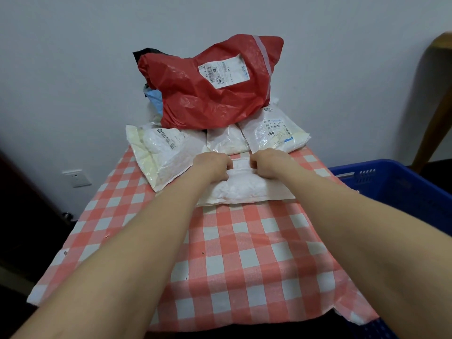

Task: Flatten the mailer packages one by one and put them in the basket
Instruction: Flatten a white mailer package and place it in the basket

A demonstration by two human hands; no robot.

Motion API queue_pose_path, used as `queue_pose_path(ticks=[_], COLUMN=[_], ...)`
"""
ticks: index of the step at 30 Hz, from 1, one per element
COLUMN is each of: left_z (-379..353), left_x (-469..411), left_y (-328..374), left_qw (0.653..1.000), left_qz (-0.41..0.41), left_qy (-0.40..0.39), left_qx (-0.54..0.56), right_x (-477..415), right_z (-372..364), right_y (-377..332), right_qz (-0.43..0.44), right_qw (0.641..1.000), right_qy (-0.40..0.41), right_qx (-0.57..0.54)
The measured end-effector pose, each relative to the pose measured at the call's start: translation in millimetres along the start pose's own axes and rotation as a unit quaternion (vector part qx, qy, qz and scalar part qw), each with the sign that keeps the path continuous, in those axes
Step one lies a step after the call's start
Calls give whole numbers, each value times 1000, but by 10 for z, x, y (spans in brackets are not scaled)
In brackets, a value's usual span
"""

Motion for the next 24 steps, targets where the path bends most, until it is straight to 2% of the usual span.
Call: queue_pose_path(ticks=[6, 8, 10, 12, 14, 16, 24], left_z=[-10, 14, 75, 179, 278, 266, -190], left_x=[26, 49, 90, 125, 105, 64, -125], left_y=[19, -29, -97, -139, -128, -65, 17], left_qw=[1000, 1000, 996, 989, 988, 986, 994], left_qz=[11, 7, -1, 4, 9, 3, -2], left_qy=[24, 0, -15, 25, 98, 120, 46], left_qx=[-1, 22, 91, 146, 119, 117, 95], right_x=[10, 14, 28, 44, 19, -21, -128], right_z=[-4, 37, 111, 219, 288, 252, -58], right_y=[-16, 3, 25, 45, 30, -15, -66], right_qz=[-15, -1, 18, 13, 7, 17, 28], right_qw=[1000, 999, 997, 996, 996, 997, 998], right_qy=[2, -24, -33, 8, 48, 44, 20], right_qx=[-9, -36, -68, -83, -71, -58, -56])
Point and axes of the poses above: each hand's wrist, its own x-axis away from the middle knuckle, its own z-axis out of the back of the hand, y = z × x, the point moved 3 cm from there along -x, towards the middle knuckle, and after that the axes turned 14 degrees about -y, right-handed, at the moved point
